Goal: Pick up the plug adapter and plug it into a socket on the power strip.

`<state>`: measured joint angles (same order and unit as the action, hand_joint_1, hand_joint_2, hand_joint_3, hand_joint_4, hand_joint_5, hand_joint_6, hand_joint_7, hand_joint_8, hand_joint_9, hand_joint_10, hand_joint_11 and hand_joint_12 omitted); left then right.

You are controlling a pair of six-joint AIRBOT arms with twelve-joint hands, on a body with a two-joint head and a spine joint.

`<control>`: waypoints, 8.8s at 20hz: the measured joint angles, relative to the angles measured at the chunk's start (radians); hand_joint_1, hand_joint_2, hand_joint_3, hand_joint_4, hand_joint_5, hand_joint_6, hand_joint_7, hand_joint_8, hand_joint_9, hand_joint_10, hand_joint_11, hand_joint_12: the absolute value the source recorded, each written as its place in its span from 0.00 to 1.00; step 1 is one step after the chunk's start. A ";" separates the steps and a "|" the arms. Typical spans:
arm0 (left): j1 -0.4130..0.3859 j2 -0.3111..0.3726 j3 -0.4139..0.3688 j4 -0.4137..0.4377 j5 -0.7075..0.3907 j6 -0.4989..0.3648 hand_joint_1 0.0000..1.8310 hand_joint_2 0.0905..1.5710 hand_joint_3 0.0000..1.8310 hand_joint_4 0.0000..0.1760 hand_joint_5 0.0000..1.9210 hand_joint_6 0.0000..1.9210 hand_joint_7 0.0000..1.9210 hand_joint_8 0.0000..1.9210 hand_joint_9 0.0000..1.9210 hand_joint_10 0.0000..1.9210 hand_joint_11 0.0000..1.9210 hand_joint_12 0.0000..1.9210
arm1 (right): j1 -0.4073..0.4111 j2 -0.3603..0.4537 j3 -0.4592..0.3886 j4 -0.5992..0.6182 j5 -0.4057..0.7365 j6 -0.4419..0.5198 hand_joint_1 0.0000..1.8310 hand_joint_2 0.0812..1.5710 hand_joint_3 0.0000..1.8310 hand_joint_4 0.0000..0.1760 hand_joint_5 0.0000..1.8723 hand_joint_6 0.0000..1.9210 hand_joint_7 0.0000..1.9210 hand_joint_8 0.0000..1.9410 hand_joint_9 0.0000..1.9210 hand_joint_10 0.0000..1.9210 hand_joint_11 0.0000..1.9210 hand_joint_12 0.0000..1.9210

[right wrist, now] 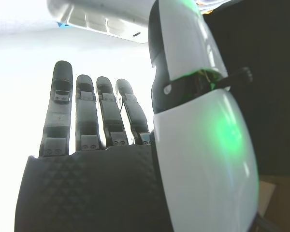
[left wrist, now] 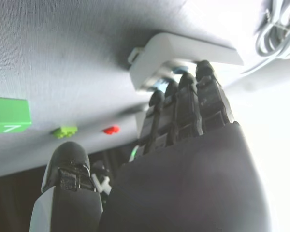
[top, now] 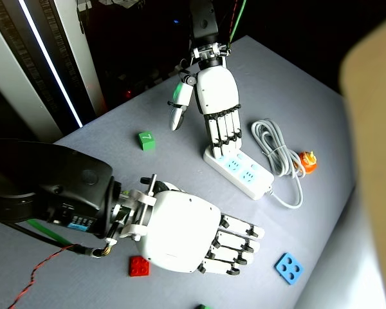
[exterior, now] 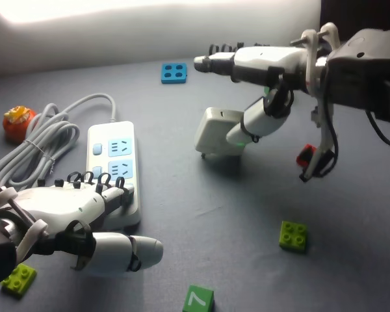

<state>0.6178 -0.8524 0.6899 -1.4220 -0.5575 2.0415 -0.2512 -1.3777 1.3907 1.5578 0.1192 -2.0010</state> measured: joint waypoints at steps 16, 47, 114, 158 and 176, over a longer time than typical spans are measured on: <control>0.017 0.026 0.012 0.005 0.095 0.004 0.00 0.73 0.00 0.00 0.01 0.00 0.00 0.00 0.00 0.00 0.00 0.00 | -0.034 -0.047 0.066 0.090 -0.053 -0.100 0.72 0.62 0.00 0.00 0.05 0.00 0.03 0.00 0.03 0.00 0.00 0.27; 0.027 0.037 0.033 0.016 0.166 0.040 0.00 0.73 0.00 0.00 0.00 0.00 0.00 0.00 0.00 0.00 0.00 0.00 | -0.064 -0.147 0.169 0.090 -0.054 -0.093 0.70 0.64 0.00 0.00 0.11 0.00 0.10 0.00 0.10 0.00 0.00 0.41; 0.010 0.033 0.051 0.009 0.193 0.042 0.00 0.74 0.00 0.00 0.03 0.00 0.02 0.00 0.01 0.00 0.00 0.00 | 0.182 0.005 -0.105 -1.409 -0.249 0.967 0.68 0.69 0.00 0.00 0.50 0.46 0.55 0.55 0.47 0.41 0.23 0.68; 0.029 0.059 0.071 0.019 0.277 0.065 0.00 0.74 0.00 0.00 0.03 0.00 0.03 0.00 0.01 0.00 0.01 0.00 | 0.166 -0.591 0.359 -2.553 -0.603 2.136 0.69 0.67 0.00 0.00 0.54 0.42 0.58 0.48 0.52 0.34 0.28 0.63; 0.046 0.060 0.073 0.024 0.286 0.087 0.00 0.74 0.00 0.00 0.04 0.00 0.04 0.01 0.02 0.01 0.01 0.01 | 0.156 -0.599 0.359 -2.586 -0.595 2.162 0.69 0.67 0.00 0.00 0.54 0.41 0.58 0.48 0.52 0.34 0.29 0.63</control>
<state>0.6636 -0.7929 0.7628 -1.3975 -0.2714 2.1281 -0.0952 -1.9762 1.7496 -1.0279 -0.4759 0.1608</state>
